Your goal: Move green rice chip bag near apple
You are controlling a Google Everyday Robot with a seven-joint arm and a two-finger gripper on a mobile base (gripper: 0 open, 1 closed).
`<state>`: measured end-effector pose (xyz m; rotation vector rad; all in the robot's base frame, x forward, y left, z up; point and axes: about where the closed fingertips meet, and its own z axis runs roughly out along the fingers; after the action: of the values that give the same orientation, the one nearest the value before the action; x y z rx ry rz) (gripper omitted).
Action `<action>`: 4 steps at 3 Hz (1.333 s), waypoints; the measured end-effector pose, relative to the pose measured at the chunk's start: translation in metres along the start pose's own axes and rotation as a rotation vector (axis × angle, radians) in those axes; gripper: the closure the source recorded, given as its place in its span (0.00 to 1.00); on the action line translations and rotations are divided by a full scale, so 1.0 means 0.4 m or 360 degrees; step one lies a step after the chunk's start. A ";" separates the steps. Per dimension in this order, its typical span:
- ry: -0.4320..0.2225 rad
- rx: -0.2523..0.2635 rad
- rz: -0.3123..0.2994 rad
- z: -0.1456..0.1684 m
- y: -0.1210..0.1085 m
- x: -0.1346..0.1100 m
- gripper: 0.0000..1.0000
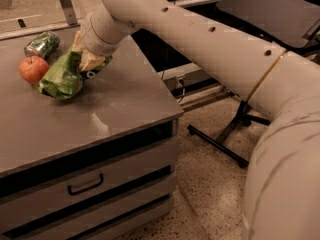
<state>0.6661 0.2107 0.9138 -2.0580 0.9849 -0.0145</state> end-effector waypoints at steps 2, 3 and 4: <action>-0.0004 -0.0009 -0.0007 0.005 0.003 -0.005 0.00; 0.0011 0.0003 -0.0044 -0.038 -0.002 -0.006 0.00; 0.0119 0.0043 -0.0015 -0.184 0.037 0.059 0.00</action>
Offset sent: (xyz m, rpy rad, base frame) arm -0.0006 0.0013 -0.0012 -0.0009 0.0016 0.0024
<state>0.6480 0.1403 0.9442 -2.0500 1.0153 -0.1099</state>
